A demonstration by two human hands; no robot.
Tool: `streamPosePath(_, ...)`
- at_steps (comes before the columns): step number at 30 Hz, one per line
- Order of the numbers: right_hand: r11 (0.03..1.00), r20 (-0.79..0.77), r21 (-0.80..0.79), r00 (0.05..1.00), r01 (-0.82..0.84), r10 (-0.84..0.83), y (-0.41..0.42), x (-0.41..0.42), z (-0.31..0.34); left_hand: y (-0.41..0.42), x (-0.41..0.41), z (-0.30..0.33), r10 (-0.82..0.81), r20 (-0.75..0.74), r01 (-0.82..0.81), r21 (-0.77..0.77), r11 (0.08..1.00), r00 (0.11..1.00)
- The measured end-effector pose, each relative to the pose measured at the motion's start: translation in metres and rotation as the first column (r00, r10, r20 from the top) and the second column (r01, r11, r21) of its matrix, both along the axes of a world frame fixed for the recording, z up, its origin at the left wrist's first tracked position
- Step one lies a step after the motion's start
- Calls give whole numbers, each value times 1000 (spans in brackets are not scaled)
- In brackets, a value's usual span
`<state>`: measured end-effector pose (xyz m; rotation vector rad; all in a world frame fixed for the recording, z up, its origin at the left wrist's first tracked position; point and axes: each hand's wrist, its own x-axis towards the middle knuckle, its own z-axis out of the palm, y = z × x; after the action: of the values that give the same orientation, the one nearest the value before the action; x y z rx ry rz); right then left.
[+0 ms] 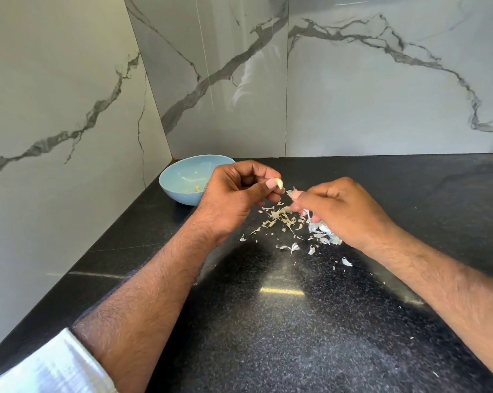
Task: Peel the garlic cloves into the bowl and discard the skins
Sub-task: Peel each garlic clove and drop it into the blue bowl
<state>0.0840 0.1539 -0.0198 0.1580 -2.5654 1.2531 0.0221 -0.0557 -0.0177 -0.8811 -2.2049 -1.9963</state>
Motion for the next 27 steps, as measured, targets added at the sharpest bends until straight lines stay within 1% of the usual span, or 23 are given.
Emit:
streamPosePath(2,996,-7,87,1000,-12,13,1,-2,-5,-1,-1,0,11,-5,-11,-18,1000,1000)
streamPosePath(4,992,-26,128,999,-16,20,2,-4,-7,-1,-1,0,21,-5,-21,-24,999,1000)
streamPosePath(6,984,-4,177,999,-32,33,3,-2,-5,-2,-2,0,31,-3,-31,-28,999,1000)
streamPosePath(8,980,-8,191,999,-49,51,3,-1,-3,-3,-2,0,42,0,-42,-33,999,999)
streamPosePath(11,989,-86,142,995,-38,50,4,-3,-1,-3,-2,0,55,9,-54,-46,997,998)
streamPosePath(13,991,-22,68,993,-114,115,6,-4,2,-3,-2,1,62,15,-62,-52,997,998)
streamPosePath(14,988,13,68,991,-137,137,8,-5,2,-3,-2,1,66,16,-65,-53,996,998)
streamPosePath(16,980,33,151,992,-129,125,8,-5,-2,-4,-2,1,72,22,-71,-59,996,997)
streamPosePath(18,960,-12,261,995,-97,103,6,-4,-3,-4,-1,2,79,27,-77,-64,995,997)
streamPosePath(19,962,-45,261,995,-77,92,7,-5,-4,-4,-1,2,82,27,-80,-65,995,996)
streamPosePath(25,998,-235,52,971,-23,35,2,-3,-4,2,0,-1,92,63,-90,-41,995,994)
streamPosePath(27,1000,-281,24,959,-18,24,-1,-2,-5,5,2,-3,90,81,-88,-35,996,993)
